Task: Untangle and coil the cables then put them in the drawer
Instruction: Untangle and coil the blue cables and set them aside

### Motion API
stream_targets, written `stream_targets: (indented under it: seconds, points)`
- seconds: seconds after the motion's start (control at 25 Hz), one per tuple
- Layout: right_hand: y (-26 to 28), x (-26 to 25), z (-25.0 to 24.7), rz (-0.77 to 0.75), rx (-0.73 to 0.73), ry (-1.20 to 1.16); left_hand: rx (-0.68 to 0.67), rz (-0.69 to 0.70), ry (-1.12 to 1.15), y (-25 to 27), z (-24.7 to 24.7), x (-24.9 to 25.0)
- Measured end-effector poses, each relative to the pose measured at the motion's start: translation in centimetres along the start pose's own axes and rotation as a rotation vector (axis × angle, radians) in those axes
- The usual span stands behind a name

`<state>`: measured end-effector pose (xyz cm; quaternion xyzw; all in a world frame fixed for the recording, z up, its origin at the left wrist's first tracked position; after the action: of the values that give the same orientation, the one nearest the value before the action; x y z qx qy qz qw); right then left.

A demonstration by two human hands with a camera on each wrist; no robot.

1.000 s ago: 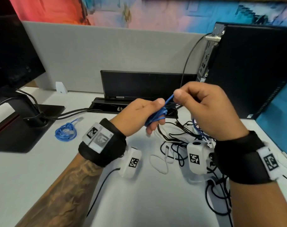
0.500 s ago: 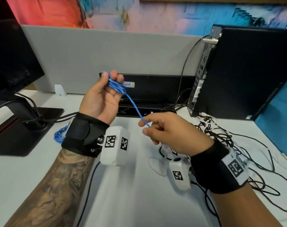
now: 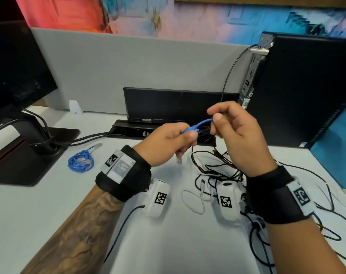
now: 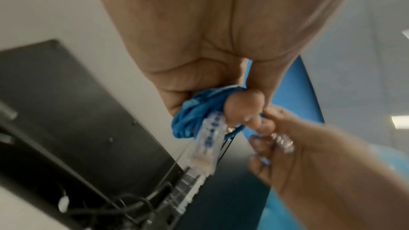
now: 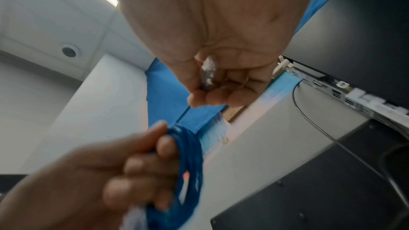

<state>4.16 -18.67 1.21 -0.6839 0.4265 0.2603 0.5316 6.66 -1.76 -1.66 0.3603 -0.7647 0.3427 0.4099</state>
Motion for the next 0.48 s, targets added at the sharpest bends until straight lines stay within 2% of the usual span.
stream_targets:
  seconds: [0.08,0.16,0.24,0.4,0.48]
  points:
    - [0.0,0.7,0.6,0.062,-0.007,-0.059,0.019,-0.023,0.365,-0.1,-0.2,-0.3]
    - [0.2,1.5,2.0,0.164,-0.156,-0.191,0.032,-0.045,0.716,-0.2,-0.2,-0.4]
    - [0.6,1.7,3.1,0.176,-0.283,-0.193,0.009,-0.040,0.931,-0.2,-0.5,-0.3]
    - [1.1,1.2,3.9,0.169,-0.363,-0.220,-0.088,-0.038,1.117,0.2,-0.7,-0.2]
    - [1.0,1.2,3.9,0.160,-0.382,-0.189,-0.113,-0.034,1.049,0.4,-0.7,-0.2]
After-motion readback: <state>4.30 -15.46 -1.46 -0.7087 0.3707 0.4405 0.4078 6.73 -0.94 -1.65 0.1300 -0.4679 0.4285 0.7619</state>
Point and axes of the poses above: each hand's wrist, its own y-axis away from the middle knuckle, its own z-axis out of the palm, x = y × z, the point moved 5 cm from there along -y, towards the middle knuckle
